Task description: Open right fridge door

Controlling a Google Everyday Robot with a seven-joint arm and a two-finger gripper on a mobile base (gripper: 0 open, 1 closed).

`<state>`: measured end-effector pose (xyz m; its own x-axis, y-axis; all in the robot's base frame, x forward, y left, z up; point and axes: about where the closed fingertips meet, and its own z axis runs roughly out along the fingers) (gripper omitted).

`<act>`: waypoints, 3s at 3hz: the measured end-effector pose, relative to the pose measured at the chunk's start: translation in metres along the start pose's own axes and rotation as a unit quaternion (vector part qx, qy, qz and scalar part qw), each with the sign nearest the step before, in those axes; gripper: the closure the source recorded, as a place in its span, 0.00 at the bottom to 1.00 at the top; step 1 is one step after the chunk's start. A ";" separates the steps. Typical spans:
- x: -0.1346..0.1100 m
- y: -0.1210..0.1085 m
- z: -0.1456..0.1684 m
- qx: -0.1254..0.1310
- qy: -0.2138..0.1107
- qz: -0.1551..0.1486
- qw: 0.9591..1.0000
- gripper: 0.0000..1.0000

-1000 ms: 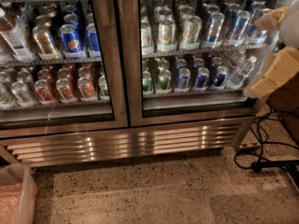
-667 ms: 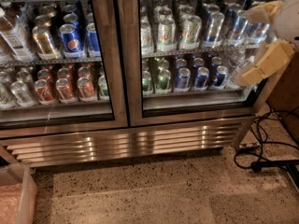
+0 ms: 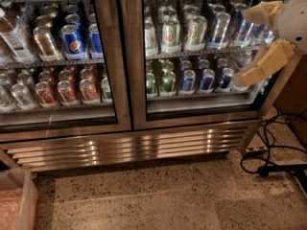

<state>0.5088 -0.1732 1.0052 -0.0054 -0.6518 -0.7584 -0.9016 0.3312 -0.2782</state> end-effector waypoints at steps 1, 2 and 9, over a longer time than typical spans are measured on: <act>-0.019 -0.003 0.026 -0.033 -0.060 -0.022 0.997 0.00; -0.050 -0.013 0.054 -0.072 -0.137 -0.061 0.986 0.18; -0.131 -0.069 0.124 -0.097 -0.159 -0.159 0.970 0.43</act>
Offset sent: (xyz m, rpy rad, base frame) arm 0.0596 0.0994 0.0299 0.3234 -0.1632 0.4379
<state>0.6251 -0.0255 1.0508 0.3926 -0.4474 -0.8036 -0.8999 -0.0066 -0.4360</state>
